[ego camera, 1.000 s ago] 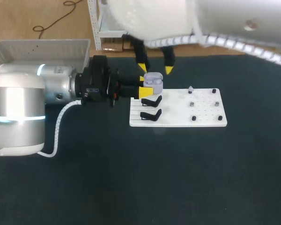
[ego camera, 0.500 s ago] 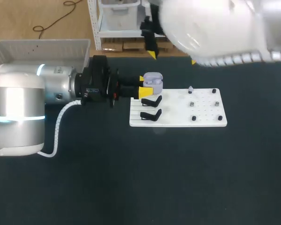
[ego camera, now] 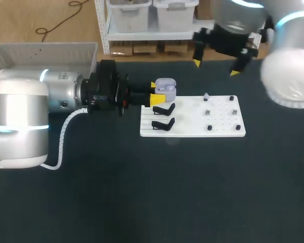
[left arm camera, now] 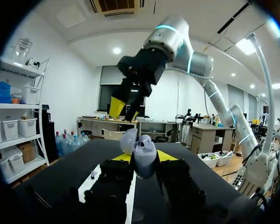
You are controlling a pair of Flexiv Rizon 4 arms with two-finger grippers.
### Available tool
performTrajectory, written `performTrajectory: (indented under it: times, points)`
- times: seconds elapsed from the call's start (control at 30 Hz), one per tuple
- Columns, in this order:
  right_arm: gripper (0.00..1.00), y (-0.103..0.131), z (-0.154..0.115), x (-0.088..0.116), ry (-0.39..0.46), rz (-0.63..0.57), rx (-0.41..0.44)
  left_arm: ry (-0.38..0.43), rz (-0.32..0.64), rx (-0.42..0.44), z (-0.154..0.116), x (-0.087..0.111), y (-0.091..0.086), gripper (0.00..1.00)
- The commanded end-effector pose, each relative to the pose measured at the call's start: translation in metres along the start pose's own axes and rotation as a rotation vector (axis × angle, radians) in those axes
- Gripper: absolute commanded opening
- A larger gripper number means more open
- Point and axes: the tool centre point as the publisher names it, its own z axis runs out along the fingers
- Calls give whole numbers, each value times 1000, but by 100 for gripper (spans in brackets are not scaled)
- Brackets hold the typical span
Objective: Pick up each earbud case from the left stands, insert the matching earbuds, close the lid, and place the case in the box.
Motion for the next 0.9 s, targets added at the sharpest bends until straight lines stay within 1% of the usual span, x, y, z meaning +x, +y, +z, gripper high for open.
performTrajectory:
  times: [0.03,0.17,0.23,0.33,0.4,0.47,0.53,0.6,0.73,0.77,0.8,0.87,0.9]
  points:
    - [79,-2,24,-11,60,-60,-322,-1,1,-5,0,0,-1,0]
    - [74,-2,44,-13,83,-140,-284,-1,1,-5,0,0,-1,0]
    - [71,-4,53,-14,78,-175,-253,-1,1,-5,0,0,-1,0]
    - [67,-9,69,-15,54,-220,-180,-1,1,-5,0,0,-1,0]
    - [69,-14,80,-17,35,-248,-117,-1,1,-5,0,0,-1,0]
    - [71,-17,89,-18,21,-257,-46,-1,1,-5,0,0,-1,0]
    - [72,-20,97,-18,20,-256,0,-1,1,-5,0,0,-1,0]
    - [73,-22,101,-17,24,-249,18,-1,1,-5,0,0,-1,0]
    - [71,-24,111,-15,49,-203,54,-1,1,-5,0,0,-1,0]
    - [67,-24,114,-14,52,-186,61,-1,1,-5,0,0,-1,0]
    - [59,-25,117,-14,68,-156,69,-1,1,-5,0,0,-1,0]
    - [48,-27,123,-14,85,-98,93,-1,1,-5,0,0,-1,0]
    - [47,-28,125,-14,93,-75,97,-1,1,-5,0,0,-1,0]
